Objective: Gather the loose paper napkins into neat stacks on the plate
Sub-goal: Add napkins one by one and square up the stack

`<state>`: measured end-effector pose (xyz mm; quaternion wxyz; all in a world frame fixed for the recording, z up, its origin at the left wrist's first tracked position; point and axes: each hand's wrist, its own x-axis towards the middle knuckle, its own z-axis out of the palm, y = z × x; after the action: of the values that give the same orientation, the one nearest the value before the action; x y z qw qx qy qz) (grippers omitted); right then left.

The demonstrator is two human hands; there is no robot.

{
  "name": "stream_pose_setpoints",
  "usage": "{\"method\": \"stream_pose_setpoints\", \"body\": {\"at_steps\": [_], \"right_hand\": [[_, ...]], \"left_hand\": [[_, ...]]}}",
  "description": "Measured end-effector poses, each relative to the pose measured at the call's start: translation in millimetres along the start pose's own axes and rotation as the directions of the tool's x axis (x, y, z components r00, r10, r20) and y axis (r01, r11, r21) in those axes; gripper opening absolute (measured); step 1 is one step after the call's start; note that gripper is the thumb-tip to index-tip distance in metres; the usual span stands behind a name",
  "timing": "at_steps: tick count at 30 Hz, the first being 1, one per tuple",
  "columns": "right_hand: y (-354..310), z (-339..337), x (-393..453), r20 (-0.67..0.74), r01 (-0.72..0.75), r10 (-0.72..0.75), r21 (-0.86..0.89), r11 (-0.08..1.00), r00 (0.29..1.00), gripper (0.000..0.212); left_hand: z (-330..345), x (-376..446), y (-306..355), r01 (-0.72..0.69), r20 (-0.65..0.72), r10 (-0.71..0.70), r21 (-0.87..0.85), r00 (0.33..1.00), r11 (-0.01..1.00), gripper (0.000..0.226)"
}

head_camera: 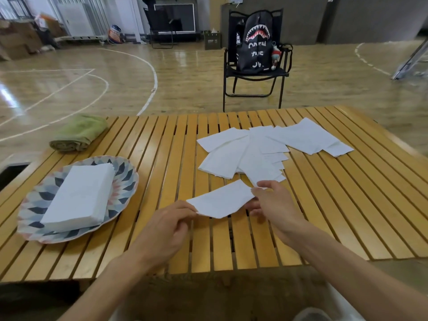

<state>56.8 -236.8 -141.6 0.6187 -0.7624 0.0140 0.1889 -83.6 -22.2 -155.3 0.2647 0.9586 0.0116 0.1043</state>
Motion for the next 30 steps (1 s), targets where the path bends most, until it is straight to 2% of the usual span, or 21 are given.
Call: {"method": "stream_pose_setpoints", "body": {"at_steps": [2,5,8,10,13,16,18,22,26,30], "right_hand": [[-0.9,-3.3,0.2,0.012,0.044,-0.043,-0.177,0.983,0.999,0.034],[-2.7,-4.6,-2.2,0.114,0.128,-0.086,-0.442,0.888,0.99,0.03],[-5.0,-1.8,-6.7,0.146,0.216,-0.159,-0.613,0.76,0.976,0.016],[-4.7,0.9,-10.8,0.114,0.267,-0.26,-0.674,0.689,0.959,0.007],[0.8,12.1,-19.2,0.096,0.283,-0.303,-0.69,0.666,0.948,0.007],[0.1,28.2,-12.2,0.123,0.318,-0.332,-0.704,0.635,0.935,0.014],[-8.7,37.8,2.2,0.123,0.299,-0.298,-0.682,0.667,0.947,0.017],[-23.5,49.8,33.6,0.009,0.156,-0.192,-0.622,0.768,0.981,0.018],[-30.4,59.8,54.4,-0.075,0.086,-0.168,-0.62,0.78,0.983,0.022],[-31.7,65.7,69.8,-0.136,0.048,-0.138,-0.52,0.853,0.981,0.026]], "left_hand": [[-0.4,0.4,-0.7,0.039,-0.017,-0.039,-0.008,0.999,0.999,0.028],[0.2,3.4,1.6,0.116,-0.087,-0.109,0.079,0.99,0.99,0.028],[3.2,7.2,8.9,0.121,-0.144,-0.093,0.199,0.985,0.972,0.016],[8.3,8.4,13.0,0.08,-0.1,-0.06,0.207,0.993,0.975,0.021],[17.7,6.7,16.0,-0.007,0.022,0.002,0.249,1.0,0.968,0.03],[19.0,6.0,15.2,-0.035,0.053,0.02,0.294,0.998,0.955,0.032],[18.1,4.9,14.8,-0.046,0.057,0.03,0.311,0.998,0.949,0.032],[17.8,1.3,12.7,-0.046,0.068,0.027,0.298,0.997,0.953,0.031],[16.0,4.0,13.3,-0.043,0.085,0.021,0.275,0.996,0.96,0.031],[15.0,7.5,15.0,-0.035,0.102,0.008,0.269,0.995,0.963,0.031]]}}
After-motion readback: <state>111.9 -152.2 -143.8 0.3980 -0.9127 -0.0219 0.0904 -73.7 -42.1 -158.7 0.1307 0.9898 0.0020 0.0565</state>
